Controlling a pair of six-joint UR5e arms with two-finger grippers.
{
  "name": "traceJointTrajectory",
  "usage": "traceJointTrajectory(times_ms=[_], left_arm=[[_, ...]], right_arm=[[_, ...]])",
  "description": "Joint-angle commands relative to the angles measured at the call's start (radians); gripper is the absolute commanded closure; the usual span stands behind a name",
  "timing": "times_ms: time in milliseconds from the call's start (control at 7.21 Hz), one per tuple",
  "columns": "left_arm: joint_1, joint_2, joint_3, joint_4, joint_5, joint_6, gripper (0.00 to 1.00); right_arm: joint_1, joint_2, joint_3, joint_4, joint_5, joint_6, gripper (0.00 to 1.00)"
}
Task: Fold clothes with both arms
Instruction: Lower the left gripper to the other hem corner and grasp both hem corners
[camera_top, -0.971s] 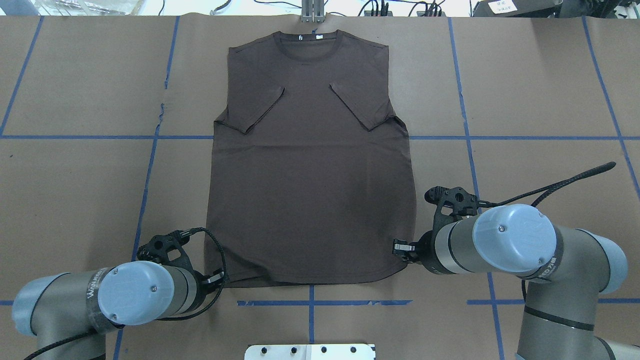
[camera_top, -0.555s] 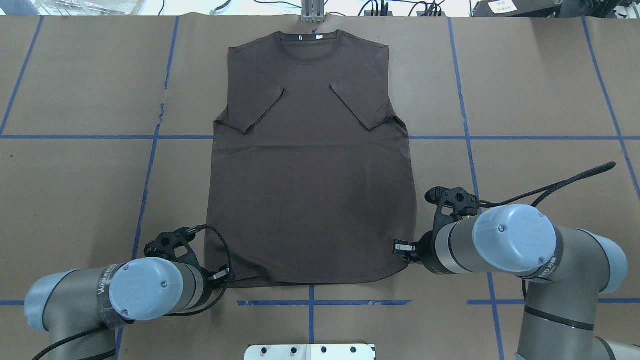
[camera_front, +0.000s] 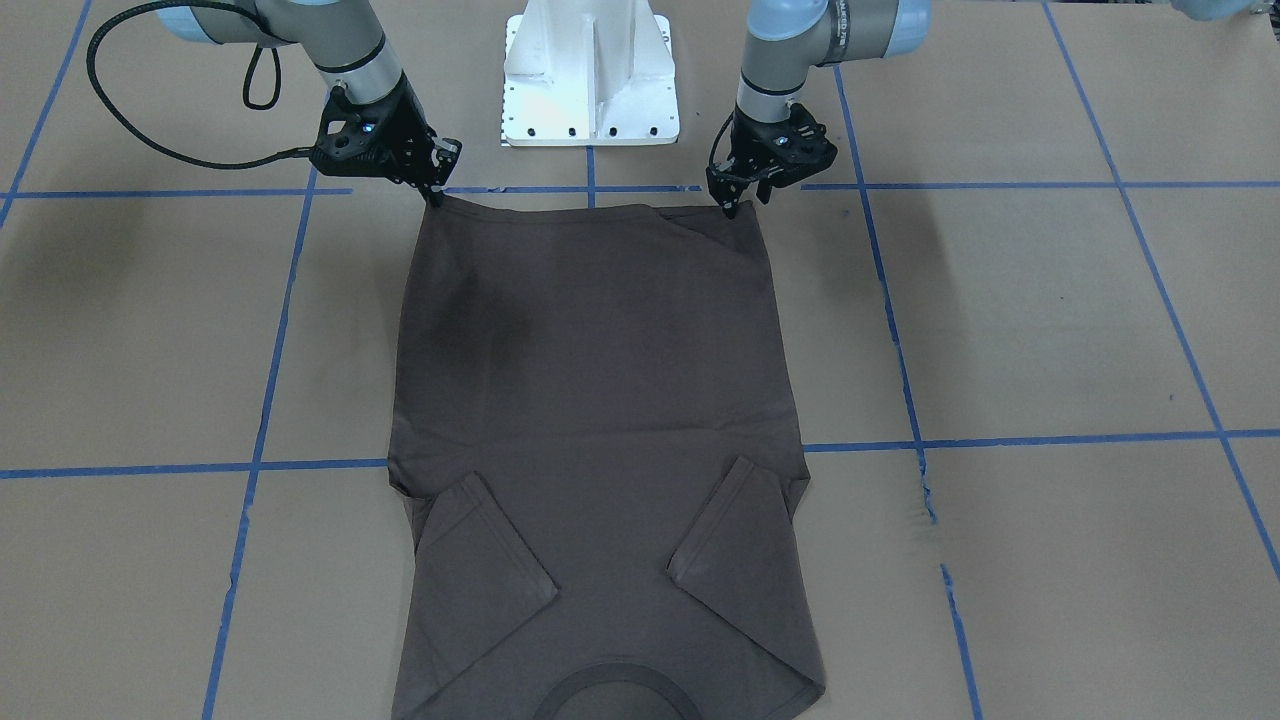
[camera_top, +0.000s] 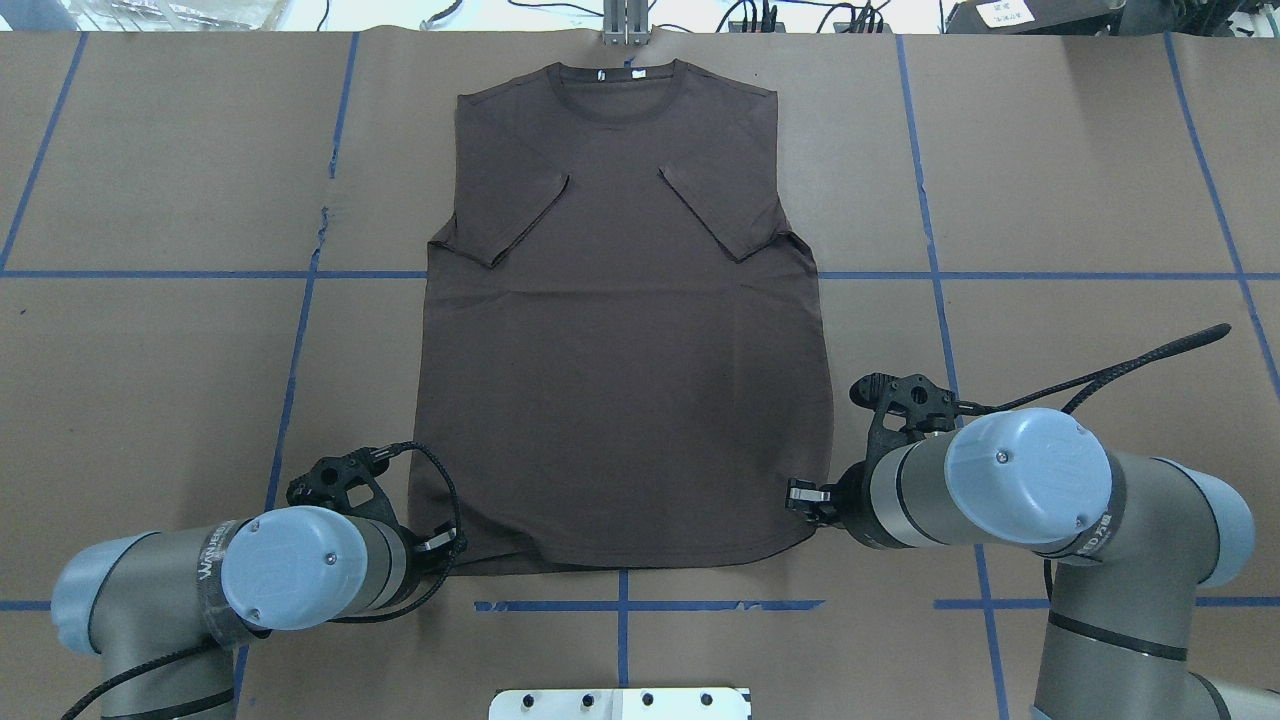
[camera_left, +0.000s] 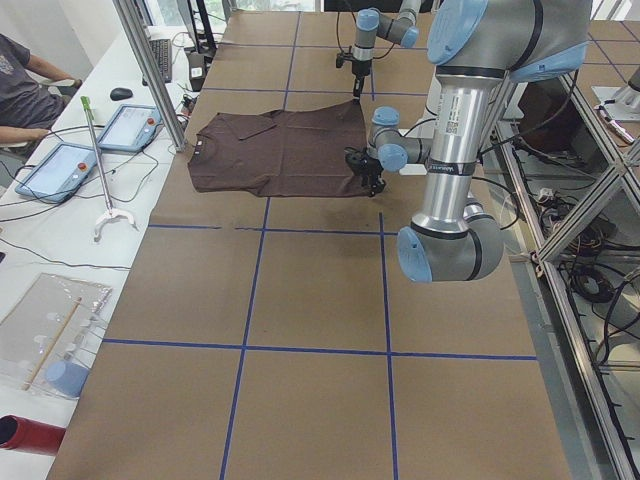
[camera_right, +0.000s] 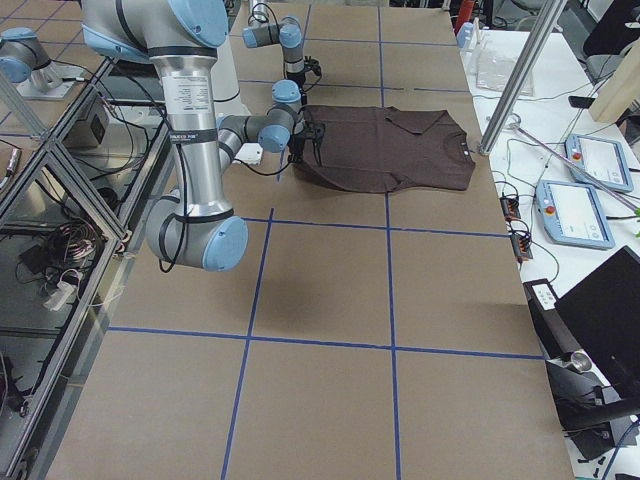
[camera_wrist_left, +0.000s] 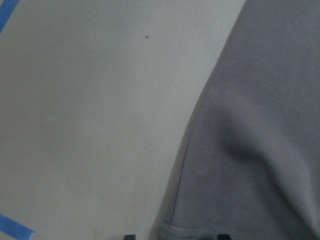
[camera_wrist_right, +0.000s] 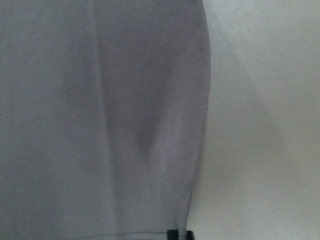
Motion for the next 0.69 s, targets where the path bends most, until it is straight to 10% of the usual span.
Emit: traceJointTrajectory(times_ms=[0, 555], left_arm=[[-0.002, 0.001, 0.001, 0.002, 0.0, -0.001, 0.59], [-0.001, 0.004, 0.001, 0.002, 0.002, 0.0, 1.0]], right_arm=[[0.001, 0.0, 0.0, 0.0, 0.0, 0.0, 1.0], [0.003, 0.0, 0.0, 0.0, 0.0, 0.0, 1.0]])
